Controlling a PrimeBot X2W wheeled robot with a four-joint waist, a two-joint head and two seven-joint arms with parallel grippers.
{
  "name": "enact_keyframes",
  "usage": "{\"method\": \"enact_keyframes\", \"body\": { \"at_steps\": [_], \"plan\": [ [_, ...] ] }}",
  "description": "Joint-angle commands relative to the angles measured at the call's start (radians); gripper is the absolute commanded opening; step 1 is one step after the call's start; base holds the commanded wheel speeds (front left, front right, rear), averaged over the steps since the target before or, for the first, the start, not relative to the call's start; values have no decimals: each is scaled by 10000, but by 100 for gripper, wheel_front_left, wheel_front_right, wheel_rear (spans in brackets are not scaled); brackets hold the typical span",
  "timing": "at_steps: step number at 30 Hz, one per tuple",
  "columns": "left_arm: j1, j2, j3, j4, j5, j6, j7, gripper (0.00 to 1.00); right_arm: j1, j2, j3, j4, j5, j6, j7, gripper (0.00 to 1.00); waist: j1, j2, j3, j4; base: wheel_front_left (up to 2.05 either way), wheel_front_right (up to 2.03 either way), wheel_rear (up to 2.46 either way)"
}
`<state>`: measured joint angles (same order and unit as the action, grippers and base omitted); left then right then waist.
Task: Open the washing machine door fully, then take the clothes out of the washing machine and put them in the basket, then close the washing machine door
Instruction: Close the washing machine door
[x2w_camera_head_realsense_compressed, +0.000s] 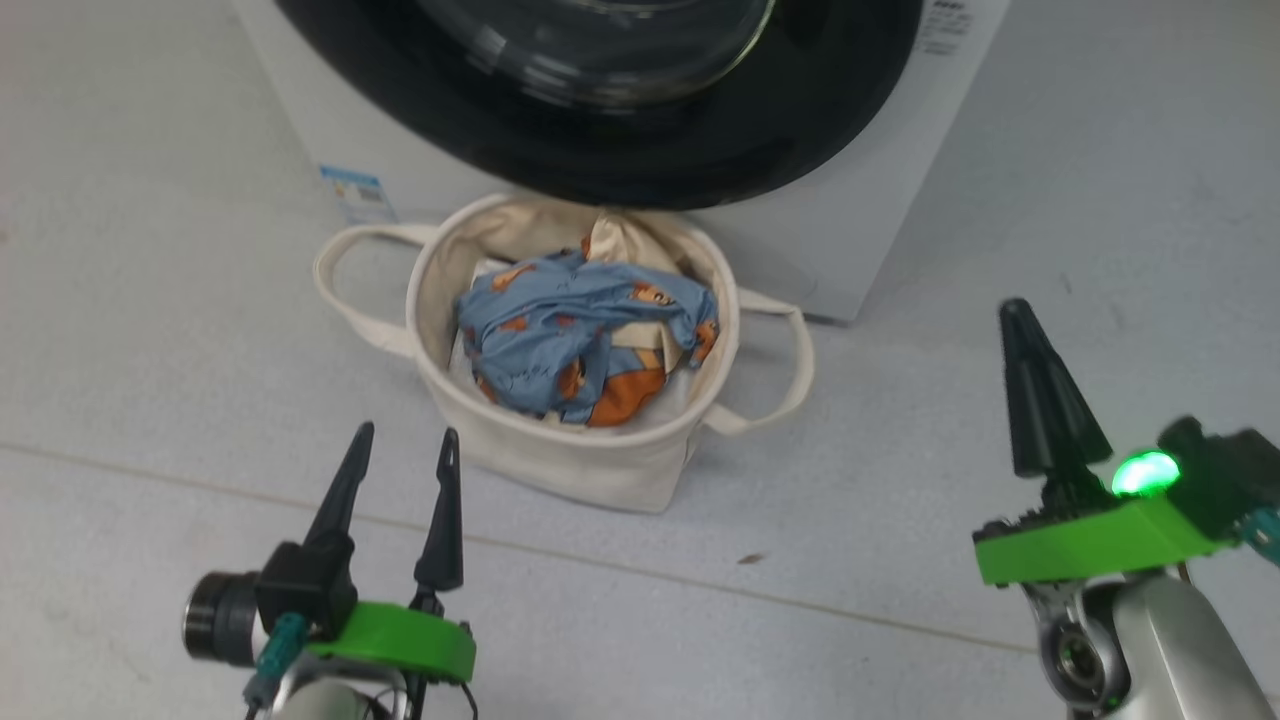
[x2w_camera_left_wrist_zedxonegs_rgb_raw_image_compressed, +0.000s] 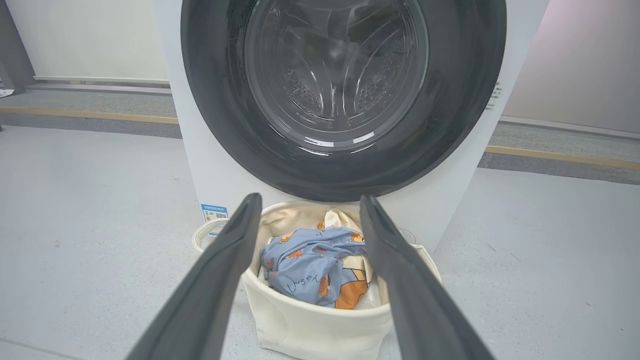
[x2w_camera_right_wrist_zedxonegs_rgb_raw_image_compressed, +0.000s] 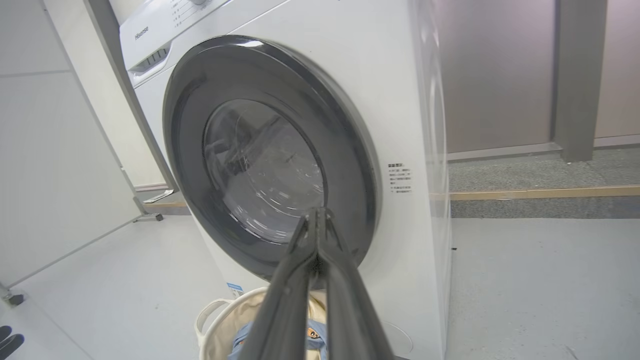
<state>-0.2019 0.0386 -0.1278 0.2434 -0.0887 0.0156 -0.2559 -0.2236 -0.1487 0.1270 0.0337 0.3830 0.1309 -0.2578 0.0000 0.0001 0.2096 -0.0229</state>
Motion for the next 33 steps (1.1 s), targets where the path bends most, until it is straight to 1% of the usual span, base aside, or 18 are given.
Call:
{"method": "enact_keyframes", "body": {
  "at_steps": [1,2,3,4,8,11,15,21,29,33],
  "plan": [
    [119,161,324,-345,131,-97,-59,100,219,219,-184,-381,-188,-2,-40,97,0,-1,-469,-318,0,0,0],
    [201,171,301,-377,178,-159,-59,100,372,329,-389,-370,-255,-2,-40,100,0,-1,-560,-355,0,0,0],
    [282,204,248,-433,247,-248,-59,100,510,453,-613,-342,-237,-2,-40,100,0,-1,-644,-394,0,0,0],
    [282,204,248,-433,247,-248,-59,100,510,453,-613,-342,-237,-2,-40,100,0,-1,-644,-394,0,0,0],
    [581,225,242,-568,359,-356,-59,100,866,778,-1334,-259,-308,-2,-40,100,0,-1,-901,-489,0,0,0],
    [723,221,222,-660,398,-444,-59,100,1078,889,-1576,-181,-626,-2,-40,100,0,-1,-1033,-519,0,0,0],
    [930,266,8,-585,572,-599,-59,100,1311,969,-2198,-135,-962,-2,-40,100,0,-1,-1245,-511,0,0,0],
    [1116,258,-68,-530,571,-671,-59,100,1673,981,-2001,35,-1275,-2,-40,100,0,-1,-1390,-506,0,0,0],
    [1058,345,-117,-624,697,-689,-59,100,1689,983,-1978,344,-1485,-2,-40,100,0,-1,-1290,-490,0,0,0],
    [1045,308,-73,-700,455,-784,-59,100,1645,983,-1965,612,-1492,-2,-40,100,0,-1,-1292,-435,0,0,0]
  ]
}}
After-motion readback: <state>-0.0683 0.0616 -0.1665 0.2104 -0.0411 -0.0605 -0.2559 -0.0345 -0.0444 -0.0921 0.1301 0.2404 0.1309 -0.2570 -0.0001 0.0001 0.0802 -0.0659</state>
